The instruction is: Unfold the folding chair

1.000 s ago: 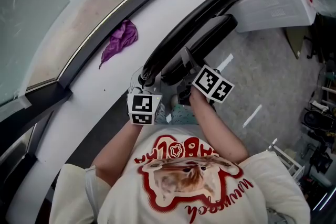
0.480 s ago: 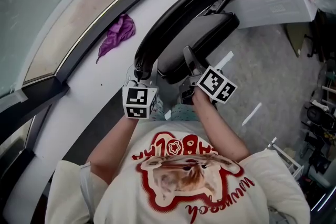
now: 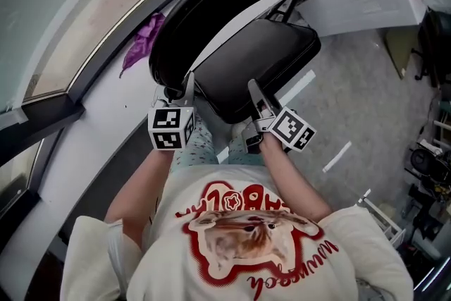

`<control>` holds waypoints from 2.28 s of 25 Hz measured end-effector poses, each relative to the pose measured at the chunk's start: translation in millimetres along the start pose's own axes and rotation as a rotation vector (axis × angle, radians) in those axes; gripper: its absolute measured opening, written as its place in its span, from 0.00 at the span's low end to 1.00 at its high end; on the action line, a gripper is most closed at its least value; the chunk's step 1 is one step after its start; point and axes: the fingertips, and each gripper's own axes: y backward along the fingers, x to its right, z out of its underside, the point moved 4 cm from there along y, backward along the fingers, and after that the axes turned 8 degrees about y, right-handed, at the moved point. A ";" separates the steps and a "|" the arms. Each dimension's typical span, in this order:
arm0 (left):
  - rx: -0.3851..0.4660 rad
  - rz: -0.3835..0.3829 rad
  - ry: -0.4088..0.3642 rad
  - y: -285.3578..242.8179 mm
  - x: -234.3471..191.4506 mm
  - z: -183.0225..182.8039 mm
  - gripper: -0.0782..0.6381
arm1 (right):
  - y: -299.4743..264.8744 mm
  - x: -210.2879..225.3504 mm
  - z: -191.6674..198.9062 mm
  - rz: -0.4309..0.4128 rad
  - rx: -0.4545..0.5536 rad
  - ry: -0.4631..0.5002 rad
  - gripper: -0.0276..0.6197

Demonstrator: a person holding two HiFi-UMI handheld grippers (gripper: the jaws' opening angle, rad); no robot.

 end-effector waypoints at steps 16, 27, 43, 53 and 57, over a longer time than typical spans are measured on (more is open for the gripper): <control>0.060 -0.150 0.113 -16.2 -4.8 37.3 0.17 | 60.3 119.2 56.5 -0.128 -0.017 -0.183 0.39; 0.142 -0.221 0.209 -27.6 -12.1 64.2 0.16 | 76.8 190.7 93.4 -0.242 -0.043 -0.246 0.39; 0.183 -0.222 0.207 -32.8 -3.2 93.7 0.15 | 89.6 251.8 126.0 -0.173 -0.065 -0.268 0.45; 0.234 -0.181 0.234 -46.1 -5.4 116.1 0.15 | 94.8 294.5 147.5 -0.284 -0.030 -0.296 0.44; 0.252 -0.161 0.211 -47.0 2.1 126.2 0.15 | 95.5 313.9 159.6 -0.297 -0.038 -0.318 0.44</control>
